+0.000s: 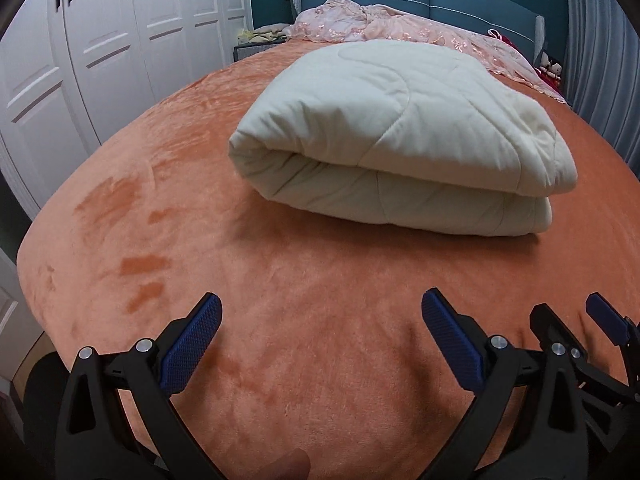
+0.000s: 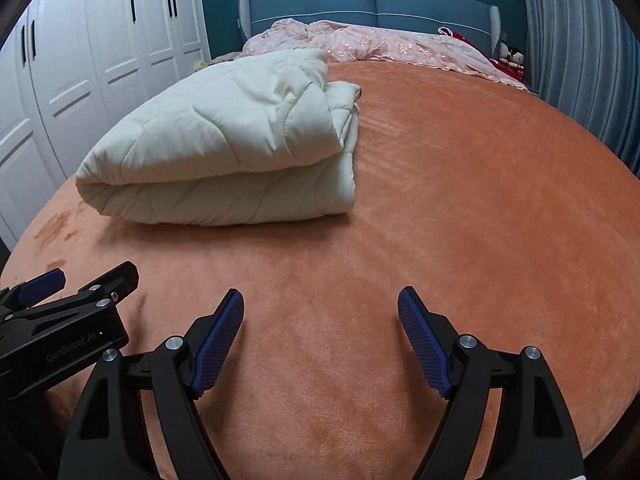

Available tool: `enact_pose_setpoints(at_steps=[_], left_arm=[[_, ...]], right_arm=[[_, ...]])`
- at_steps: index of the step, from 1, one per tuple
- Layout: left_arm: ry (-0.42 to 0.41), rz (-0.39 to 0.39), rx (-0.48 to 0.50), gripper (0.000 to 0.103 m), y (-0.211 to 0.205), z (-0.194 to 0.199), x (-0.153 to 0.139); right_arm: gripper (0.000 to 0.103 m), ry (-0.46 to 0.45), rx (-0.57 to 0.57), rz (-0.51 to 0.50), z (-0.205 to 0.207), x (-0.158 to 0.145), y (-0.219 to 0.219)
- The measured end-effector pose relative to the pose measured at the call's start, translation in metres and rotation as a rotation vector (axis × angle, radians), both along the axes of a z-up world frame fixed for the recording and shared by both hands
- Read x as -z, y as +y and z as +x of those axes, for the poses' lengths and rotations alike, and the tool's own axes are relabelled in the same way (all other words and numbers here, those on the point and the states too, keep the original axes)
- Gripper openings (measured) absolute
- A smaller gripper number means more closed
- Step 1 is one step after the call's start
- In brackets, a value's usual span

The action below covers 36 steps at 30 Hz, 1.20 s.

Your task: Fold large clothes

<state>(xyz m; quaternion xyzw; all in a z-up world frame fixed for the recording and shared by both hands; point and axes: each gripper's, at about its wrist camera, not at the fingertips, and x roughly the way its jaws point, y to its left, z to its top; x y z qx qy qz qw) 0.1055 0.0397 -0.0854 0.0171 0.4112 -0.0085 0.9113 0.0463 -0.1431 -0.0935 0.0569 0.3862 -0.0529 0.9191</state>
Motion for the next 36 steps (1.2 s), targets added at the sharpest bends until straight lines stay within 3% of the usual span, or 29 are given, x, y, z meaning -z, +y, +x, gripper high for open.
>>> enact_pose_setpoints(at_steps=[4, 11, 36], left_arm=[[0.019, 0.010, -0.012, 0.098, 0.003, -0.005, 0.014], [-0.028, 0.022, -0.009, 0.098, 0.002, -0.011, 0.020], [-0.061, 0.024, -0.013, 0.097, -0.003, -0.021, 0.015]], right_arm=[[0.078, 0.013, -0.011, -0.011, 0.000, 0.008, 0.002], [0.082, 0.022, -0.011, -0.016, 0.005, 0.009, 0.005], [0.082, 0.010, 0.016, 0.000, -0.003, 0.008, 0.009]])
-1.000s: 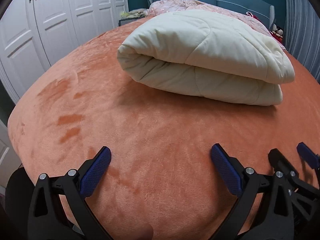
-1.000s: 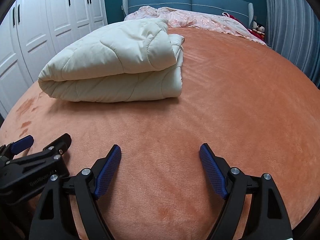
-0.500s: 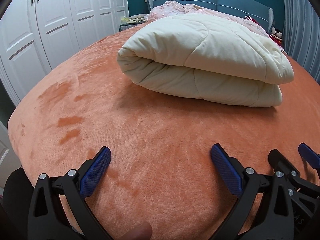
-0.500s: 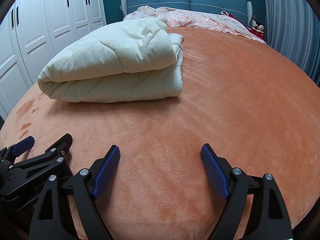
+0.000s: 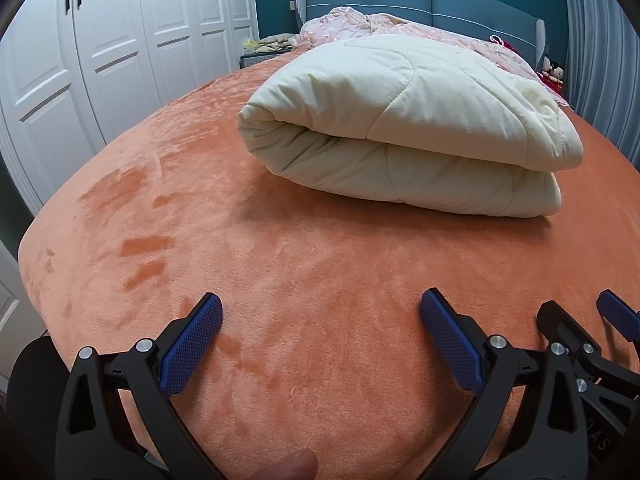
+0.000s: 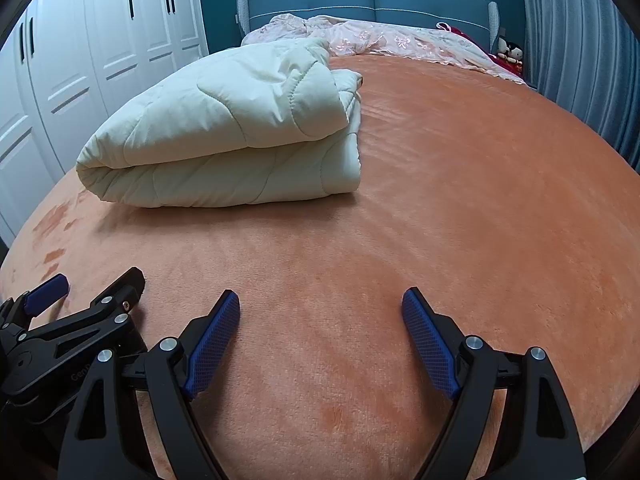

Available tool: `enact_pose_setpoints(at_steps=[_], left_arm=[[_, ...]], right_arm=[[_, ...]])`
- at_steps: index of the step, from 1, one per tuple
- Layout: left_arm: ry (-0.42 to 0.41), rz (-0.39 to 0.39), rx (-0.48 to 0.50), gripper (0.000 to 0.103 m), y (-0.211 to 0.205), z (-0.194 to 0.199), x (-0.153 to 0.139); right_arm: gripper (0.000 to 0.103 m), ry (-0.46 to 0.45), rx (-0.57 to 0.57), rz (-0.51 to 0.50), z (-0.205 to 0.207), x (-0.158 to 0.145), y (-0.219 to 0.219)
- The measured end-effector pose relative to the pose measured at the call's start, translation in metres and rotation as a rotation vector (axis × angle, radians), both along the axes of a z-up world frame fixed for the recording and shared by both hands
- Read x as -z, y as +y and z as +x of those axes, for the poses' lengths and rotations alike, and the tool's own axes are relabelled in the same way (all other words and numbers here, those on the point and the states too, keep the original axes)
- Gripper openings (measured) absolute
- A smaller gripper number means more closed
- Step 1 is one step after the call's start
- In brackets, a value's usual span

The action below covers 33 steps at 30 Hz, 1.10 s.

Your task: Fold large clothes

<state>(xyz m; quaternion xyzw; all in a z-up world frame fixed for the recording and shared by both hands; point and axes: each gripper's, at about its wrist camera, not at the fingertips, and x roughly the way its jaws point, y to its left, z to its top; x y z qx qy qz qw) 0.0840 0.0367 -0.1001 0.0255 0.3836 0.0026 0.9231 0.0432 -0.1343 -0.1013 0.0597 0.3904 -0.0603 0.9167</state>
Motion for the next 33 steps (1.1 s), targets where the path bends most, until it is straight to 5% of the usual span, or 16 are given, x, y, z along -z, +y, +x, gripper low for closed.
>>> enact_pose_setpoints(at_steps=[33], left_arm=[[0.011, 0.010, -0.014, 0.094, -0.002, 0.001, 0.001]], right_arm=[[0.085, 0.023, -0.003, -0.020, 0.000, 0.002, 0.009]])
